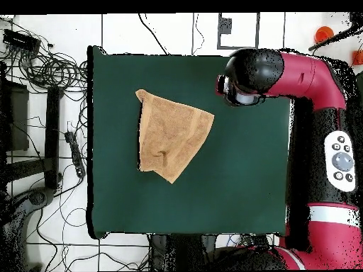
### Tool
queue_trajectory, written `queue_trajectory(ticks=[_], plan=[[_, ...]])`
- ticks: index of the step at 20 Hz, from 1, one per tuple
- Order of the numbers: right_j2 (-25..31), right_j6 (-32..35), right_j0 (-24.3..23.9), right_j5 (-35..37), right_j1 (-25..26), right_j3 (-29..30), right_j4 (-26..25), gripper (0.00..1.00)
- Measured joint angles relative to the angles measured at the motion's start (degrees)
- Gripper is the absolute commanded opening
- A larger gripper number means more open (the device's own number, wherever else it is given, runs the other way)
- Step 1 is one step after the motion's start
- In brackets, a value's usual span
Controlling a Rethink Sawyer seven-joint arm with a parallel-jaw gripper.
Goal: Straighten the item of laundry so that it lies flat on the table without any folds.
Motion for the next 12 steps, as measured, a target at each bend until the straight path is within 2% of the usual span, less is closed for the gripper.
queue_trajectory(ticks=[12], plan=[[0.04,-7.97,-0.01,0.0,0.0,-0.55,-1.27,1.0]])
